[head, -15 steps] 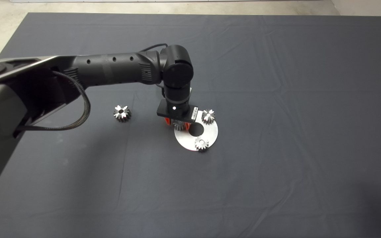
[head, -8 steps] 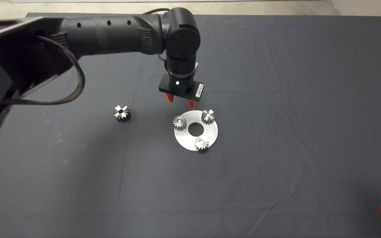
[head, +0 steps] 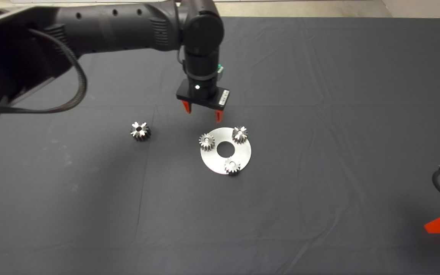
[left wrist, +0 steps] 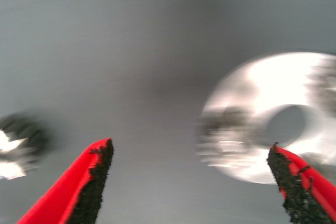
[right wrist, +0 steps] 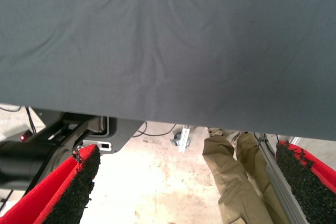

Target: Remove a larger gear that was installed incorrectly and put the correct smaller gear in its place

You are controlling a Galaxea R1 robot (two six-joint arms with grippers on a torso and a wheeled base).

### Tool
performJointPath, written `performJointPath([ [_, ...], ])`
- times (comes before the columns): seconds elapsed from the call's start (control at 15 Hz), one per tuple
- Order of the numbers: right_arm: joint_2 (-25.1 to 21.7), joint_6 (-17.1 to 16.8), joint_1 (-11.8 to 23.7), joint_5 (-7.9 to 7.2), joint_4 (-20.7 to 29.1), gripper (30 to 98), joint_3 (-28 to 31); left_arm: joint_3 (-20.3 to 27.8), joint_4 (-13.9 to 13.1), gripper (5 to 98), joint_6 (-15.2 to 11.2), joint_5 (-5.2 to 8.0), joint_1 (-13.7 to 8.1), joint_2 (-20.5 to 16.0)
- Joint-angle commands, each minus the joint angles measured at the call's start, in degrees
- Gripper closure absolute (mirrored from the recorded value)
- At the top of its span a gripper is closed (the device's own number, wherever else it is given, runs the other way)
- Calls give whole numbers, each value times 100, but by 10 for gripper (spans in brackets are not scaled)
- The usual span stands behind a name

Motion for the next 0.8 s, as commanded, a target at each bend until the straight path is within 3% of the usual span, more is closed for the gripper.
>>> performJointPath([
  [0.0, 62, -20, 46, -404, -49, 399, -311, 738, -55, 298, 64, 211, -108, -1169],
  [0.4, -305, -88, 48, -475, -281, 399, -435, 2042, -55, 242, 258, 272, -100, -2983],
  [0.6, -979, -577, 48, -475, -281, 399, -435, 2693, -62, 242, 266, 334, -100, -3779],
  [0.73, -1418, -873, 66, -527, -263, 399, -426, 3281, -72, 194, 266, 334, -100, -4298],
])
